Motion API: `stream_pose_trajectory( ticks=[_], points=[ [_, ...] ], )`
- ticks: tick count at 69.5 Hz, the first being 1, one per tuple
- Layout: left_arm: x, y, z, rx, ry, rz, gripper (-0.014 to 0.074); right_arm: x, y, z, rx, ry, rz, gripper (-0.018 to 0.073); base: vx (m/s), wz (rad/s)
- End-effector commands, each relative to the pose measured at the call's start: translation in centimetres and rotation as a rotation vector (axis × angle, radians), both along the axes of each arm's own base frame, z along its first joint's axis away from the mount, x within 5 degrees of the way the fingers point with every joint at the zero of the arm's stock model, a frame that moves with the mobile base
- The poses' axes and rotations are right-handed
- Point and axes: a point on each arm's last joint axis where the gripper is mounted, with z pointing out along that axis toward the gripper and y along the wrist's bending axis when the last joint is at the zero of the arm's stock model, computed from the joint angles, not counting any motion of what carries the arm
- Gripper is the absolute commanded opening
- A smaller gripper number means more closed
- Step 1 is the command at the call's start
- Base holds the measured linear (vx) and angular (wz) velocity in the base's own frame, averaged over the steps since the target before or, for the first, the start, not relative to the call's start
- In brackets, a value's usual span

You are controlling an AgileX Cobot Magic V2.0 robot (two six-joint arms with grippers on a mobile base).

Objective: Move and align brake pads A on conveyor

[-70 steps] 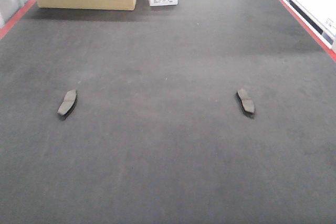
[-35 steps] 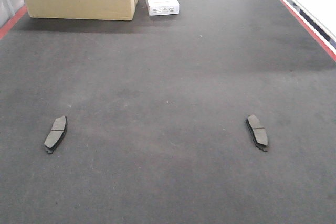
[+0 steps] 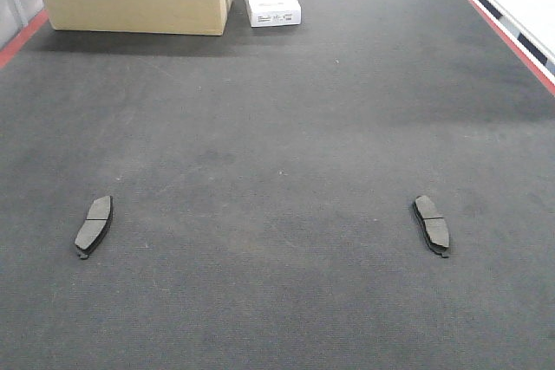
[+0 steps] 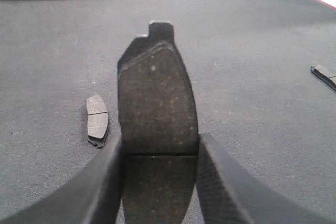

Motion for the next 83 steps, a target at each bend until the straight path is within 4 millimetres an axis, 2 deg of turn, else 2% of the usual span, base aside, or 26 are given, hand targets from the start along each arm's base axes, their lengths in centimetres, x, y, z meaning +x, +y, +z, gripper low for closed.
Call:
stream_pose_trajectory(
  ticks=[1,68,75,83],
  points=[
    [0.1,-0.3,1.6,-0.038,-0.096,-0.029,-0.0006,0.0,0.1,1.8,0.011,-0.113,0.02,-0.0004,0.0,0.0],
    [0.1,-0.3,1.6,-0.049,-0.095,-0.029,-0.0006,0.0,0.1,1.8,0.011,-0.113,0.02,-0.0004,0.0,0.0],
    [0.4,-0.6,2.0,-0.058,-0.118,-0.045,-0.0006,0.0,0.1,1.8,0.011,-0.113,0.02,-0.0004,0.0,0.0],
    [1.5,-1.6,3.5,-0.088,-0.1,-0.062,-0.0006,0.0,0.1,1.8,0.011,-0.113,0.02,-0.0004,0.0,0.0]
  ],
)
